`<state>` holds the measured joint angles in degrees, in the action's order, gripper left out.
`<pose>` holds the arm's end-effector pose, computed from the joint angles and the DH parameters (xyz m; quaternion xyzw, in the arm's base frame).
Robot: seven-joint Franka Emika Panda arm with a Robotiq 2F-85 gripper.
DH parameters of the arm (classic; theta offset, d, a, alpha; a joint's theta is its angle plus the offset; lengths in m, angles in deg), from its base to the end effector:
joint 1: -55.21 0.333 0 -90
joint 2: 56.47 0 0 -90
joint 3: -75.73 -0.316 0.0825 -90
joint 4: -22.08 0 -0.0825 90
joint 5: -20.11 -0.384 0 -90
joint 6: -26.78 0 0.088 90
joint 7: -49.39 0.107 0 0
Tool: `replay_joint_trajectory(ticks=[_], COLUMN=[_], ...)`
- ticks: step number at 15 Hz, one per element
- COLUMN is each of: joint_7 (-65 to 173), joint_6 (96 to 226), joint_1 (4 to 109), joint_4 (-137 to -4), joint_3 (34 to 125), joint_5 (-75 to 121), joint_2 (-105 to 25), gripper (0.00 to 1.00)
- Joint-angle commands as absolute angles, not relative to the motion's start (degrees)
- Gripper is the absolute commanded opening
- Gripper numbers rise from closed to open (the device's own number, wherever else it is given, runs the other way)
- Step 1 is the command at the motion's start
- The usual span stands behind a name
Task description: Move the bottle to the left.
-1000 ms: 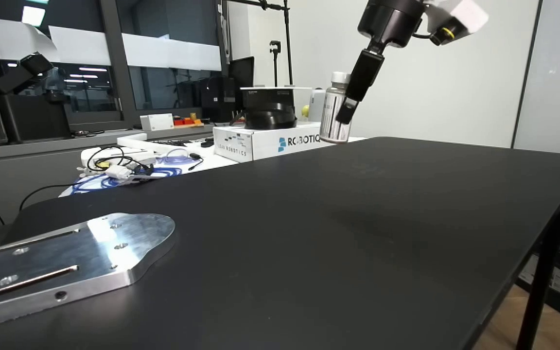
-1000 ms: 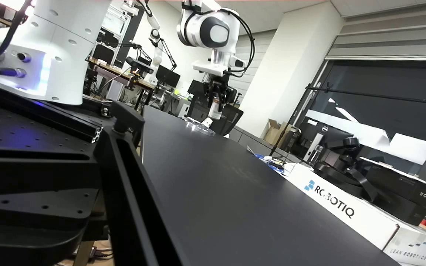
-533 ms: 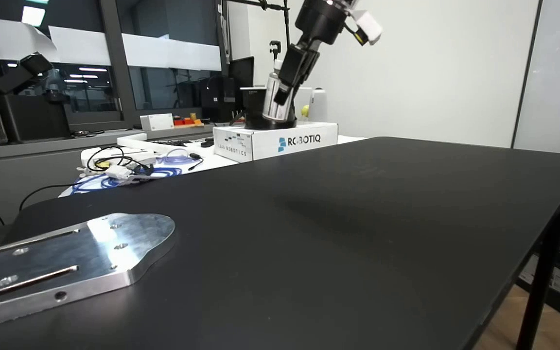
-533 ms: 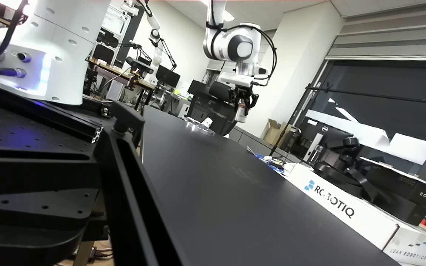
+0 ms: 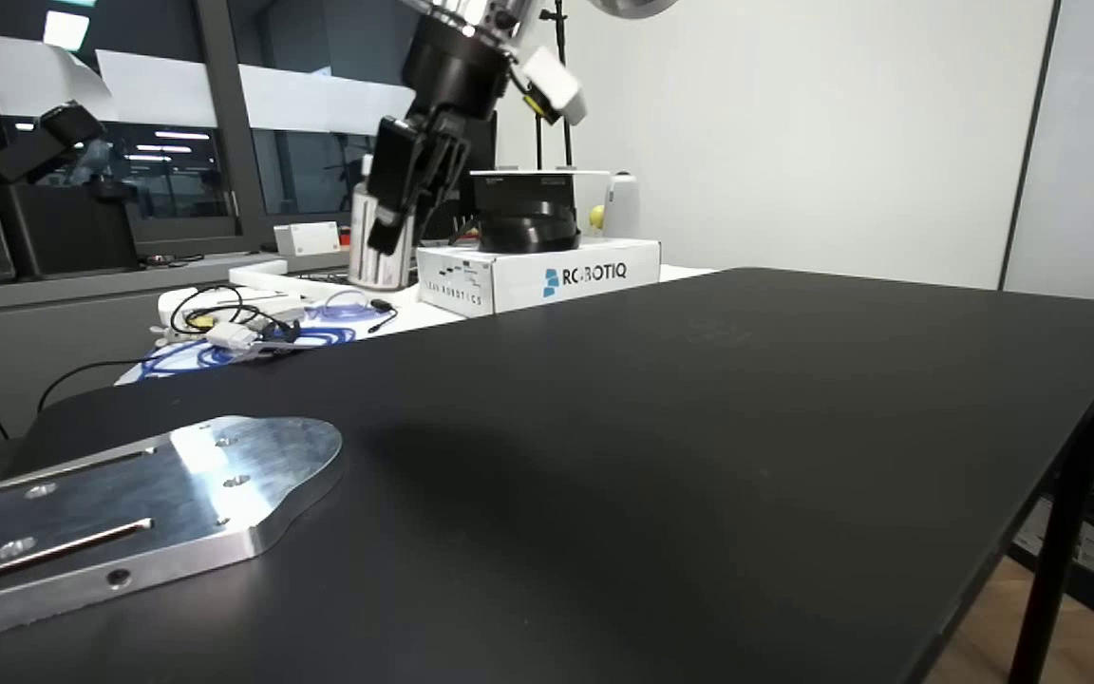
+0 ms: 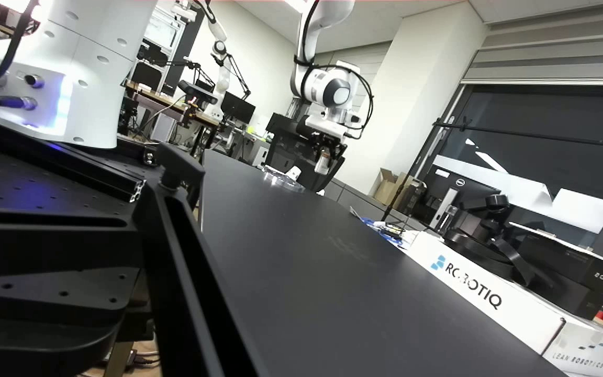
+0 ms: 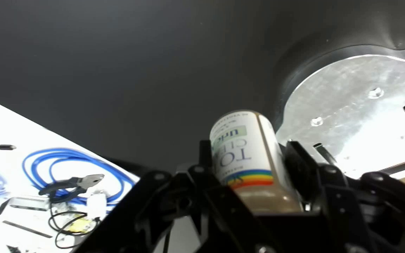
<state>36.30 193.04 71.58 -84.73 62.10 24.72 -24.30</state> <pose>0.5951 0.3297 0.2759 -0.9001 -0.3588 -0.2361 0.0734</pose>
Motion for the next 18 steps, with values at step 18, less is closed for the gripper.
replay_joint_trajectory(ticks=[18], joint_7=[32.2], joint_6=[171.2], joint_1=[83.6], joint_4=[-48.9], joint_3=[62.9], joint_5=[33.6], joint_2=[0.7], gripper=[0.29])
